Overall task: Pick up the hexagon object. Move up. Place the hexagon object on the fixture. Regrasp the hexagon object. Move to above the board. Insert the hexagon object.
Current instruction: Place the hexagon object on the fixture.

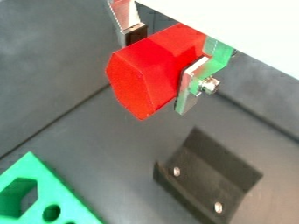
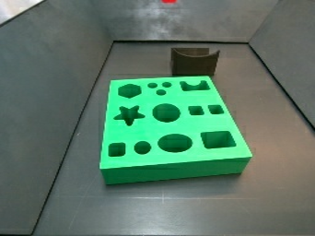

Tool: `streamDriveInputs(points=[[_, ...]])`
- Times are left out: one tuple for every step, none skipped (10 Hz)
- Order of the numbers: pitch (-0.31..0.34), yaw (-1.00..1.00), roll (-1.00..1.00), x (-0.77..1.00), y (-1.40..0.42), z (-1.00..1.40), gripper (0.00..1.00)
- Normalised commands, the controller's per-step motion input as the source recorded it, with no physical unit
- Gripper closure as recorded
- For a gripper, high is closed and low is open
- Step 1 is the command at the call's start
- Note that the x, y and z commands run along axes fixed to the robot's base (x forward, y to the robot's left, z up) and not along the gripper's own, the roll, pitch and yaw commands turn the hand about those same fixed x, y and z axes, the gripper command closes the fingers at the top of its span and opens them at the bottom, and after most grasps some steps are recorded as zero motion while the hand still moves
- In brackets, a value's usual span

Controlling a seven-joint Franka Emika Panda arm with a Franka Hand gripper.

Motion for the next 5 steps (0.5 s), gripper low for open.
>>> streamDriveInputs(points=[[-0.040,0.02,-1.00,1.00,0.13,-0.22,1.00],[-0.032,0.02,-1.00,1.00,0.11,-0.17,1.00],[-0.010,0.01,-1.00,0.98,0.09,-0.11,1.00],[0.013,0.01,-1.00,0.88,0.07,-0.07,1.00],[0.042,0.00,-1.00,0.77,0.06,-0.04,1.00]])
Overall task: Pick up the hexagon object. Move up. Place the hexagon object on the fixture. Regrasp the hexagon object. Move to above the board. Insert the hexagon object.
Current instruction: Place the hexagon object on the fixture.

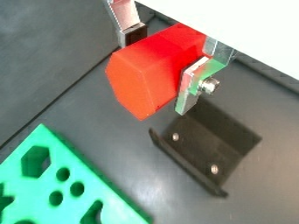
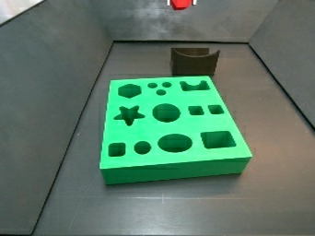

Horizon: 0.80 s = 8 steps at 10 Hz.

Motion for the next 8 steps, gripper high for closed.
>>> streamDriveInputs(points=[[0.054,-0.01,-1.00,0.72,0.06,-0.04,1.00],[0.074,-0.03,-1.00,0.63,0.05,-0.03,1.00],[0.095,-0.05,-1.00,0.55,0.05,-0.03,1.00],[0.101,-0.07,-0.86,0.46,0.05,-0.02,1.00],[0.098,-0.08,-0.75,0.42,0.05,-0.02,1.00],[0.089,-0.09,-0.53,0.33,0.05,-0.02,1.00],[0.085,-0.10,-0.42,0.28,0.05,-0.02,1.00],[0.072,-0.10,-0.21,0.16,0.04,-0.01,1.00]])
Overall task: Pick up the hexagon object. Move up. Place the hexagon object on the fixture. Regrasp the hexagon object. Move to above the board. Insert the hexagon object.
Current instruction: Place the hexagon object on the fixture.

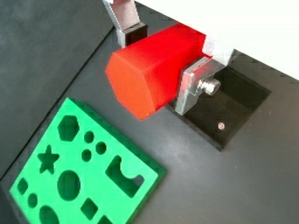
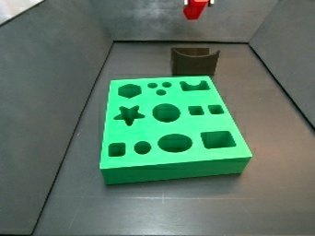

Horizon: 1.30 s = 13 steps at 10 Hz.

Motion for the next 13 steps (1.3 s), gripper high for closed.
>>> streamDriveInputs(points=[[0.237,-0.07,-1.00,0.14,0.13,-1.00,1.00],[0.213,-0.09,-1.00,0.13,0.14,-1.00,1.00],[0.208,-0.12,-0.93,0.14,0.14,-1.00,1.00],[0.198,-0.16,-0.73,0.16,0.14,-1.00,1.00],[0.157,-0.19,-0.51,0.17,0.14,-1.00,1.00],[0.125,-0.20,-0.35,0.17,0.14,-1.00,1.00],[0.087,-0.20,-0.24,0.18,0.14,-1.00,1.00],[0.045,-0.20,-0.18,0.19,0.14,-1.00,1.00],[0.002,-0.18,-0.17,0.17,0.12,-0.83,1.00],[-0.013,-0.16,-0.17,0.14,0.10,-0.64,1.00],[-0.018,-0.15,-0.16,0.13,0.09,-0.52,1.00],[-0.034,-0.10,-0.13,0.09,0.07,-0.31,1.00],[-0.041,-0.09,-0.14,0.07,0.06,-0.27,1.00]])
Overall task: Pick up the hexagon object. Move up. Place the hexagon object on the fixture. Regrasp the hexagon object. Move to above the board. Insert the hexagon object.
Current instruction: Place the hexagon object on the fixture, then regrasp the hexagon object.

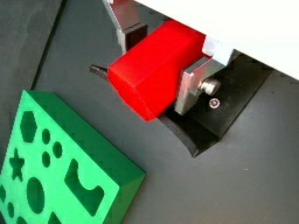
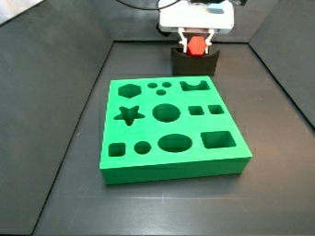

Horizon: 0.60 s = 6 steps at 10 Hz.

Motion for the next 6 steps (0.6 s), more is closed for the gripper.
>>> streamDriveInputs(points=[[-0.041,-0.07,-0.14,0.07,0.05,-0.25,1.00],[-0.040,-0.06,-0.13,0.07,0.05,-0.25,1.00],[0.000,0.00,0.00,0.00,-0.50,-0.17,1.00],[0.000,0.00,0.00,0.00,0.00,0.00,0.00],[0.017,0.02,-0.06,0.00,0.00,1.00,0.00],[0.022,0.02,-0.05,-0.01,0.00,1.00,0.00]])
